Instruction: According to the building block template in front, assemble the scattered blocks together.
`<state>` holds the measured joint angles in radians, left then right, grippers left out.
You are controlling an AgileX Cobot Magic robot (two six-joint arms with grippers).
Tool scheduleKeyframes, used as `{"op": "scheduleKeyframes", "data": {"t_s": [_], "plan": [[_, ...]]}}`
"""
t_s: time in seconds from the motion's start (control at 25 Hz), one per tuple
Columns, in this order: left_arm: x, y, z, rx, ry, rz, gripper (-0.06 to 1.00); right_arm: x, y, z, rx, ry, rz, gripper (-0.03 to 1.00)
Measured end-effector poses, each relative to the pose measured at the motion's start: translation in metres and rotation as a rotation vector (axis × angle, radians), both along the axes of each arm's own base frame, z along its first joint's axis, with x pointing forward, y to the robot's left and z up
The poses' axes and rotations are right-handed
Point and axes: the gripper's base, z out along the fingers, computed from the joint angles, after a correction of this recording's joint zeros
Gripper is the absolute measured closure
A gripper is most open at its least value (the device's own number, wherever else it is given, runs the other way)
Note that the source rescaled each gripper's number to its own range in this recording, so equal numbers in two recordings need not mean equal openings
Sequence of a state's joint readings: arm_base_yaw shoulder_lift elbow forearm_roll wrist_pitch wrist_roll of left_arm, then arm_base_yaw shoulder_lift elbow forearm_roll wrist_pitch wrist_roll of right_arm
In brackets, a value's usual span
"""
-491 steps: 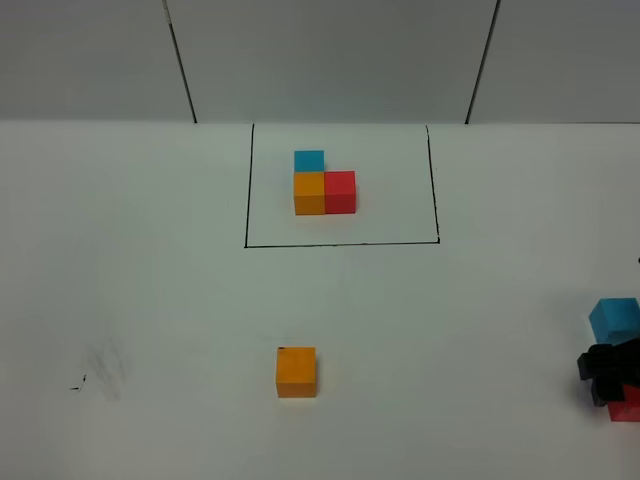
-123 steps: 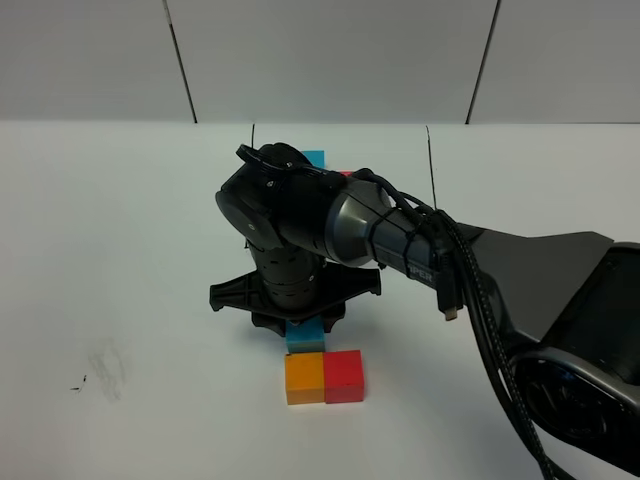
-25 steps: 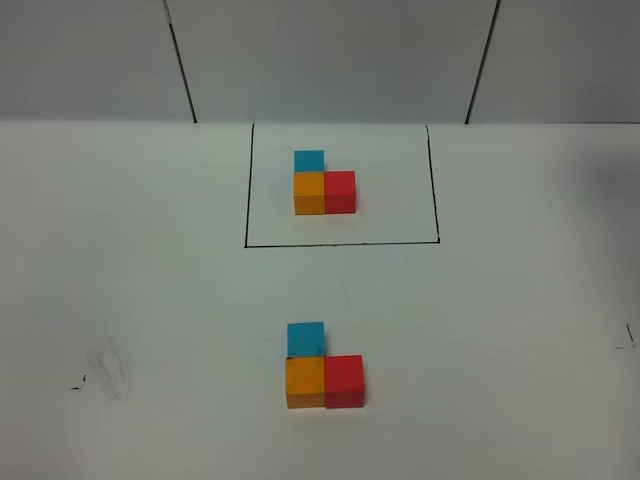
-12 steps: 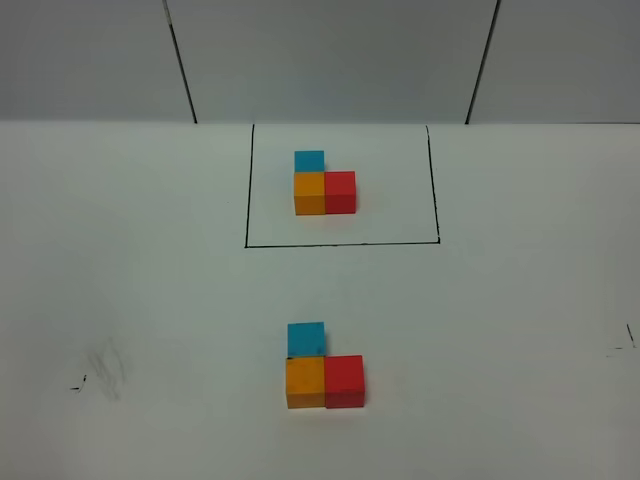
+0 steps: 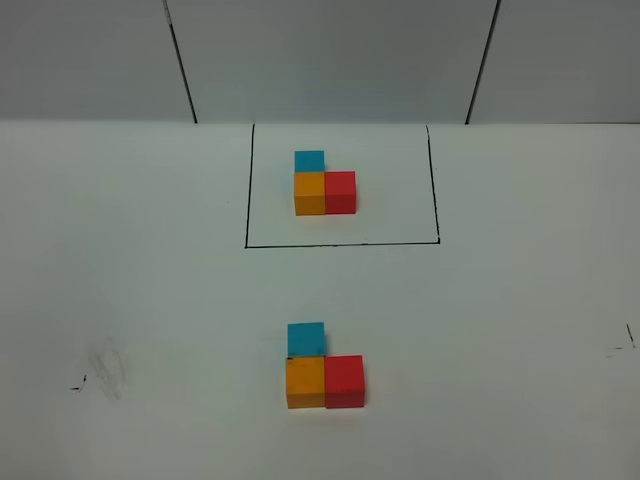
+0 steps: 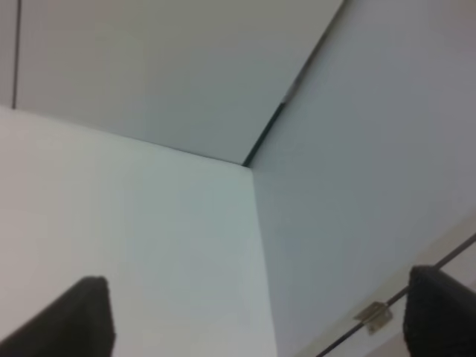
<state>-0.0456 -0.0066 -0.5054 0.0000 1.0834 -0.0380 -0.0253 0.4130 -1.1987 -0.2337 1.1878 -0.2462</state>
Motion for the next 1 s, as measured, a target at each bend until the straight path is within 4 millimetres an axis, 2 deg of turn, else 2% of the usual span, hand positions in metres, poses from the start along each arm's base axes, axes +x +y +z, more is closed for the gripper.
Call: {"op": "scheduleKeyframes", "data": {"t_s": [0.16, 0.28, 0.52, 0.68, 1.0], "plan": [[0.000, 0.000, 0.000, 0.000, 0.000, 0.000, 0.44, -0.019, 0.005, -0.039, 0.030, -0.046, 0.059, 0.26], [0.000, 0.000, 0.000, 0.000, 0.000, 0.000, 0.44, -0.024, 0.012, -0.067, 0.076, -0.079, 0.119, 0.26], [0.000, 0.000, 0.000, 0.000, 0.000, 0.000, 0.44, -0.012, 0.020, -0.114, 0.172, -0.046, 0.251, 0.23], [0.000, 0.000, 0.000, 0.001, 0.000, -0.001, 0.44, -0.006, 0.021, -0.133, 0.220, 0.004, 0.285, 0.15], [0.000, 0.000, 0.000, 0.001, 0.000, -0.001, 0.44, 0.009, 0.023, -0.165, 0.300, 0.122, 0.262, 0.09]]}}
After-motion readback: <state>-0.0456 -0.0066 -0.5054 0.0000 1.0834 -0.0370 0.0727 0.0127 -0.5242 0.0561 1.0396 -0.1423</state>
